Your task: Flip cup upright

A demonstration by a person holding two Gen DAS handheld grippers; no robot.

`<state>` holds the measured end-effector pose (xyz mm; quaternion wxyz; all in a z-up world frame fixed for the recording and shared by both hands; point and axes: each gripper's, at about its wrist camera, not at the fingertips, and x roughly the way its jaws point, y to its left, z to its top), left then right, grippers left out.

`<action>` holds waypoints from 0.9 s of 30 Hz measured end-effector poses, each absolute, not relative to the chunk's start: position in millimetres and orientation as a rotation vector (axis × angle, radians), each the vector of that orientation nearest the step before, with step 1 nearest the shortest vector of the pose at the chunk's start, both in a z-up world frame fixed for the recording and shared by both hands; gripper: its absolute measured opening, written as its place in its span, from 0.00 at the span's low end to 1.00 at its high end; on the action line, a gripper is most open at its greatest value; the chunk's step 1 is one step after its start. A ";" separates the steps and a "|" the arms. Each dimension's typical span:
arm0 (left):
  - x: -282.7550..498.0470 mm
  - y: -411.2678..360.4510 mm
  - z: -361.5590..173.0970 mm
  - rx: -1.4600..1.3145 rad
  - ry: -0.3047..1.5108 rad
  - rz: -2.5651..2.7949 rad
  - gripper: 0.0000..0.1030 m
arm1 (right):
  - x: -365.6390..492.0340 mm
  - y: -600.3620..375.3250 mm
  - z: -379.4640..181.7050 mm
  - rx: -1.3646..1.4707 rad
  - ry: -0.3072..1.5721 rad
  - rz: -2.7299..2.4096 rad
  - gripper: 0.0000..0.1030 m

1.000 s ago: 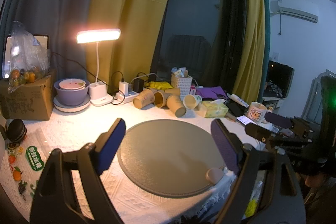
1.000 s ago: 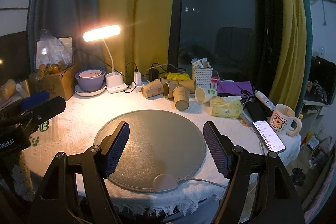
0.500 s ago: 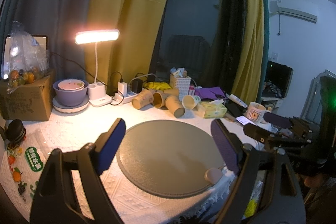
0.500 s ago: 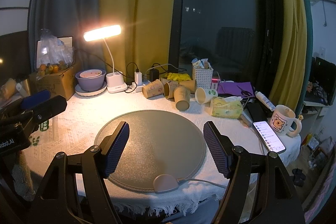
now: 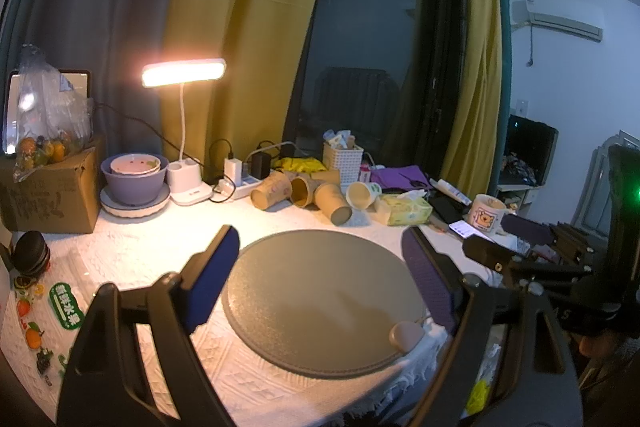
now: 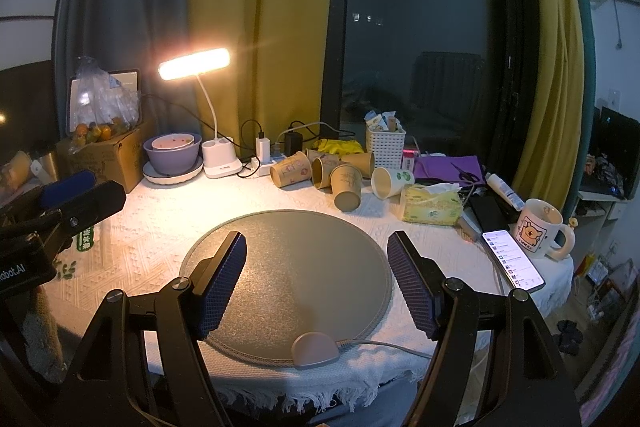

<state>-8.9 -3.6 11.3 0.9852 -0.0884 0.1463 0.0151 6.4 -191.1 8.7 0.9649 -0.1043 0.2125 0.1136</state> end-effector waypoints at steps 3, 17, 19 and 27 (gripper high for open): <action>-9.7 -3.0 12.6 -0.177 0.288 0.024 0.82 | 6.1 -189.4 10.0 -0.212 0.430 0.226 0.74; 27.0 7.8 -3.7 -0.168 0.369 0.006 0.82 | 39.6 -192.2 4.2 -0.238 0.460 0.212 0.74; 37.3 8.0 -8.8 -0.168 0.388 0.004 0.82 | 52.6 -196.0 2.0 -0.229 0.473 0.212 0.74; 93.2 10.6 -20.4 -0.172 0.469 -0.007 0.82 | 109.7 -205.5 -8.6 -0.209 0.531 0.211 0.74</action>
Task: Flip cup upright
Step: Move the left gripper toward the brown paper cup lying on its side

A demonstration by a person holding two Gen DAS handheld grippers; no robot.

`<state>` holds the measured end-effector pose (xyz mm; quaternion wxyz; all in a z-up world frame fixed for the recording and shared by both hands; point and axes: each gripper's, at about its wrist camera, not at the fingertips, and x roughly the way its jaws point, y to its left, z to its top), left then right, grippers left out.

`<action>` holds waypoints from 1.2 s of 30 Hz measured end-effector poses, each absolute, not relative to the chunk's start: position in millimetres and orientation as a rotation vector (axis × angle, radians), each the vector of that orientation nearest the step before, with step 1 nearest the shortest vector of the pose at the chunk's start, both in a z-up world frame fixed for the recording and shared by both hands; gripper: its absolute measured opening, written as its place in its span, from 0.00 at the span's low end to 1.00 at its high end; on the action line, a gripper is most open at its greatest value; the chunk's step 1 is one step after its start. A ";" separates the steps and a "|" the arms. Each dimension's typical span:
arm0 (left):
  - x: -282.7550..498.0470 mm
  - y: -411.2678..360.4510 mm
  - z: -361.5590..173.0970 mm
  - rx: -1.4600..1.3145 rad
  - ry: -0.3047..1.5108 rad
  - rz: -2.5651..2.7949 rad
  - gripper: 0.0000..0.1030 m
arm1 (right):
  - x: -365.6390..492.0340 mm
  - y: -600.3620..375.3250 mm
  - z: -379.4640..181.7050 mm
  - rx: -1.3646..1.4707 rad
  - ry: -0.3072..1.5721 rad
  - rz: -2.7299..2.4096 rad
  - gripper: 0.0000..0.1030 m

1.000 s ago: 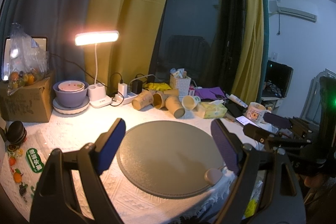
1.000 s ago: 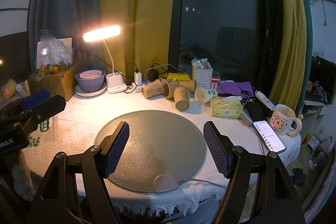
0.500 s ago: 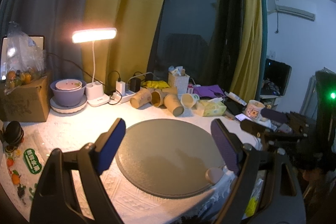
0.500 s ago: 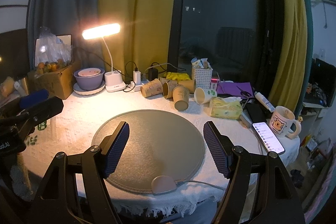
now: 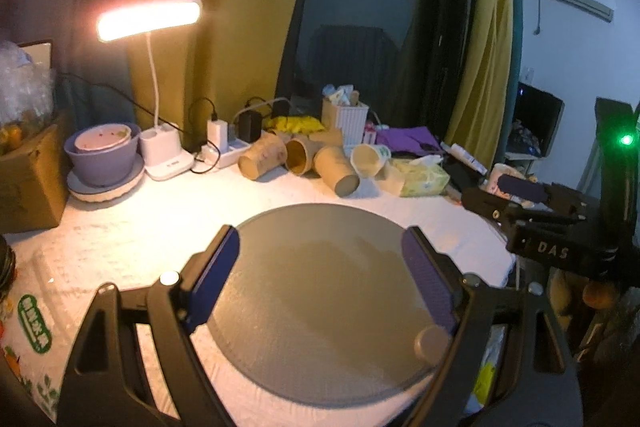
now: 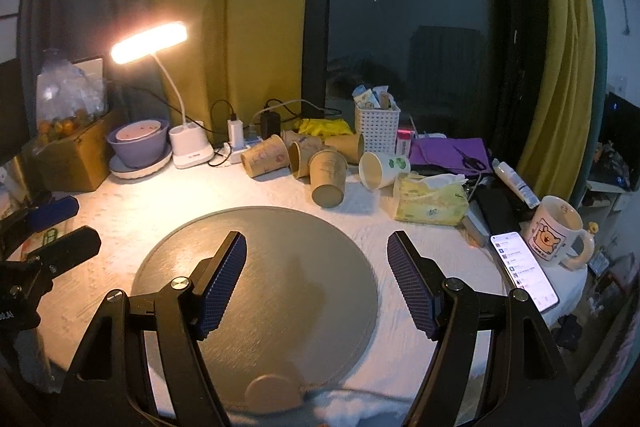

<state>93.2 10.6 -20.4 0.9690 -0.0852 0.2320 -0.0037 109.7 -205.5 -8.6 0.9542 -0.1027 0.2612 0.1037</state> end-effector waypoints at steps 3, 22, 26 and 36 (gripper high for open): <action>120.0 11.8 -24.6 -0.171 0.509 -0.007 0.82 | 127.0 -209.9 -12.1 -0.198 0.547 0.212 0.74; 300.1 -7.0 -64.2 -0.218 0.731 -0.046 0.82 | 264.6 -258.5 -49.5 -0.171 0.705 0.224 0.74; 338.4 -11.0 -72.9 -0.240 0.774 -0.065 0.82 | 294.9 -267.6 -55.1 -0.167 0.726 0.227 0.74; 421.4 -20.6 -94.2 -0.257 0.854 -0.075 0.82 | 349.4 -289.0 -69.9 -0.142 0.761 0.213 0.74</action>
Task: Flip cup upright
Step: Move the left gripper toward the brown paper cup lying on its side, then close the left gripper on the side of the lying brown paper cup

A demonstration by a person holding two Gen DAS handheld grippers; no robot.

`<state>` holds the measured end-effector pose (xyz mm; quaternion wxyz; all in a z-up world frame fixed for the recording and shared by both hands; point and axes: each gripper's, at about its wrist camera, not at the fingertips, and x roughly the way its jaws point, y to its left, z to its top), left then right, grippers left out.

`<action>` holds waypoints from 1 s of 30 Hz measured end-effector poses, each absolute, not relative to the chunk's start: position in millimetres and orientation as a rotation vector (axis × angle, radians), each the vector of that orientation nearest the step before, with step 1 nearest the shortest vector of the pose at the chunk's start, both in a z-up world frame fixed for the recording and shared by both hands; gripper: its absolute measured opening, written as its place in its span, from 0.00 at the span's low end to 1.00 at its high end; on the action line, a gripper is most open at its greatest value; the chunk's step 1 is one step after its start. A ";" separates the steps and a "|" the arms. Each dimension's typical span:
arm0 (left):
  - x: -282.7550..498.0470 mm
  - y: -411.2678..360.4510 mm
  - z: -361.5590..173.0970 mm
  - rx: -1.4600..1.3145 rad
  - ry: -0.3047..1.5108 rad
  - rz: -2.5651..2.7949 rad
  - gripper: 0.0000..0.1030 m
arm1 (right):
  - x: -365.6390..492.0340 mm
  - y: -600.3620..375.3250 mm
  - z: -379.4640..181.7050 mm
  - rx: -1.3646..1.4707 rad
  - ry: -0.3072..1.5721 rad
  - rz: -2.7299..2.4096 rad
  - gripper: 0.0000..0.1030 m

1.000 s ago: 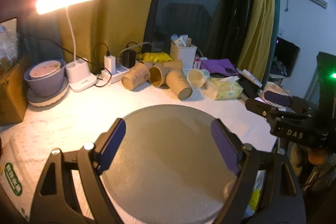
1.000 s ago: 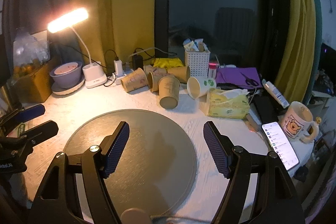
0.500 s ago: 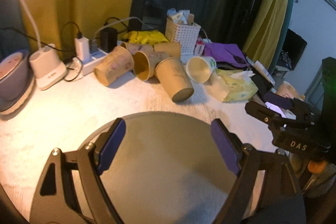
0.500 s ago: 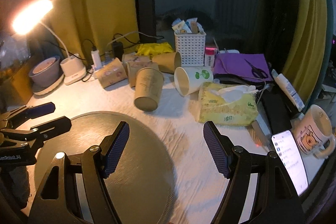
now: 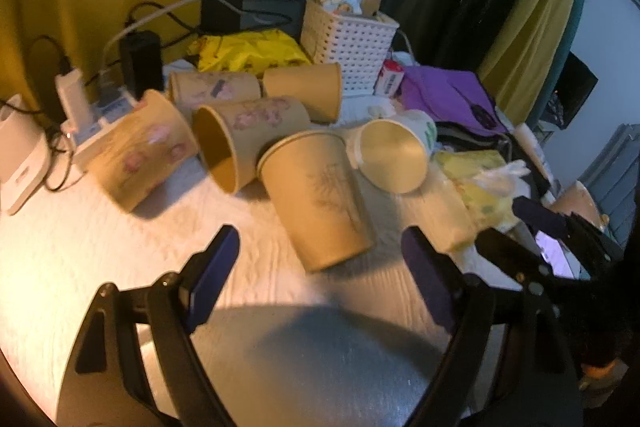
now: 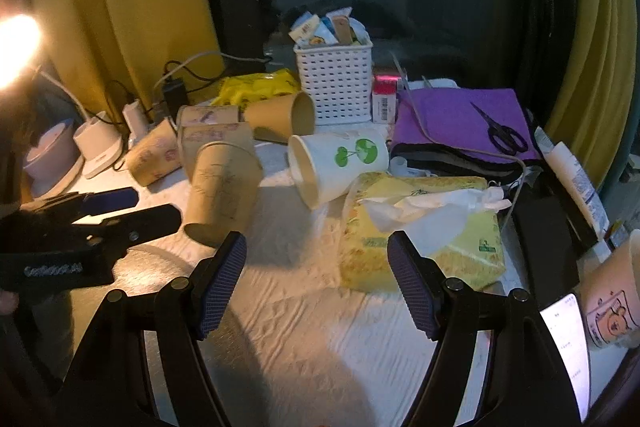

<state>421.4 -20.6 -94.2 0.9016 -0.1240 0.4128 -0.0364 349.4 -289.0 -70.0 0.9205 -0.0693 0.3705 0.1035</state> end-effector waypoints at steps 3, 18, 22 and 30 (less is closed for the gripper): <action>439.4 -20.4 -104.7 -0.263 0.892 -0.076 0.82 | 358.8 -292.9 -74.3 -0.138 0.772 0.209 0.74; 456.9 -19.7 -122.6 -0.280 0.957 -0.158 0.63 | 372.7 -295.8 -79.7 -0.117 0.789 0.194 0.74; 434.9 -16.3 -112.0 -0.265 0.929 -0.163 0.62 | 364.0 -290.9 -73.5 -0.120 0.781 0.196 0.74; 379.9 -12.8 -94.6 -0.252 0.881 -0.172 0.61 | 330.4 -275.5 -54.4 -0.123 0.752 0.210 0.74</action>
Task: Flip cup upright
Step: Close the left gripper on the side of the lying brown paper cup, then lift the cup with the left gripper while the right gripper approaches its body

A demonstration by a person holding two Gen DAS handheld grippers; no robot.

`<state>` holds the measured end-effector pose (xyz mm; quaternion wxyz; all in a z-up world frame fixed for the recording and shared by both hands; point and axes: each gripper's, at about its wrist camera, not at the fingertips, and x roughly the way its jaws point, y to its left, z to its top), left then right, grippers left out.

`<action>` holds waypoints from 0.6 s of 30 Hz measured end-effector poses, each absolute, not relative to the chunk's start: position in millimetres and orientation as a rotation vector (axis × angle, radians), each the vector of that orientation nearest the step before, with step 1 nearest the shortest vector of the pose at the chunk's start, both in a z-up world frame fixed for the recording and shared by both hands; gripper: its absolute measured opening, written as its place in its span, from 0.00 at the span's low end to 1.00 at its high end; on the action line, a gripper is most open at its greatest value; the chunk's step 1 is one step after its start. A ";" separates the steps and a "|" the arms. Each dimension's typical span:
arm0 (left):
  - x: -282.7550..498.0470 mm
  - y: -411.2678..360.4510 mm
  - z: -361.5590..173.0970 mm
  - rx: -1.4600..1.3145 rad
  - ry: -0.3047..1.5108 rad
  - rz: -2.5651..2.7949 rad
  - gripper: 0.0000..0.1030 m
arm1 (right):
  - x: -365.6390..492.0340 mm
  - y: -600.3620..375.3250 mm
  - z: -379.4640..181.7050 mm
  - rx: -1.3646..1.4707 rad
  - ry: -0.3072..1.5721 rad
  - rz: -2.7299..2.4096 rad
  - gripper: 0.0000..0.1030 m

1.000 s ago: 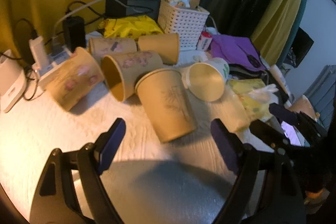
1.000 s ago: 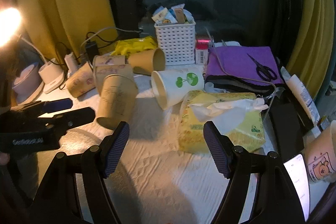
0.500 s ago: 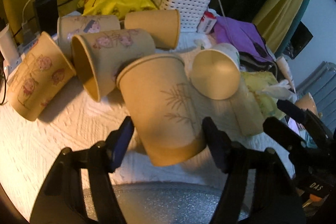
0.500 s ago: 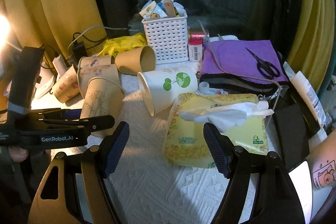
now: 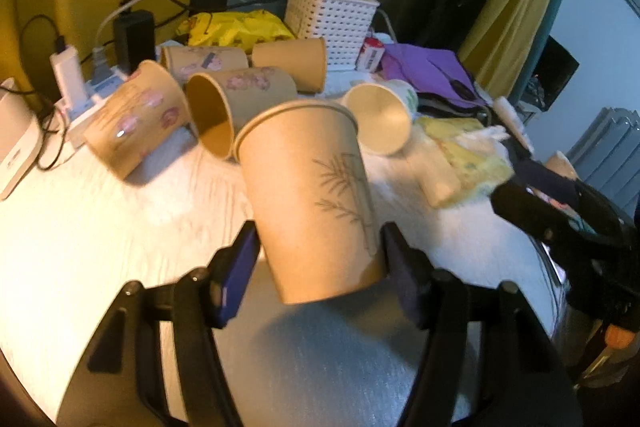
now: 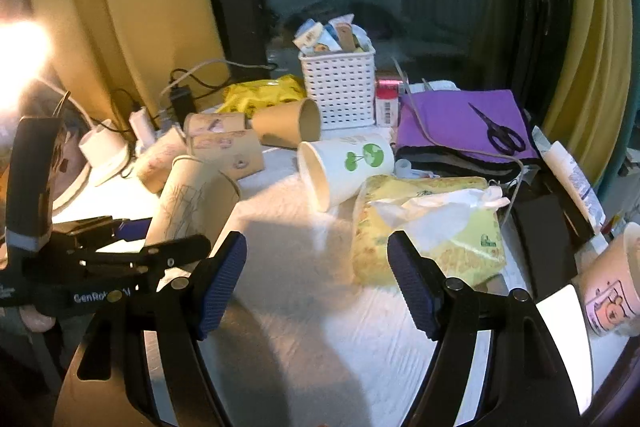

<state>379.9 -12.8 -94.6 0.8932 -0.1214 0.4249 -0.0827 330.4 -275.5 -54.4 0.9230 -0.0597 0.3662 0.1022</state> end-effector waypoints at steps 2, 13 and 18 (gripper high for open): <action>360.0 -12.2 -88.8 -0.244 0.860 -0.168 0.61 | 319.3 -270.3 -49.8 -0.123 0.745 0.218 0.74; 261.8 -19.5 -68.0 -0.192 0.766 -0.150 0.61 | 248.0 -246.4 -29.0 -0.117 0.724 0.273 0.74; 213.4 -25.3 -68.0 -0.174 0.725 -0.145 0.61 | 214.9 -240.2 -29.9 -0.071 0.746 0.338 0.74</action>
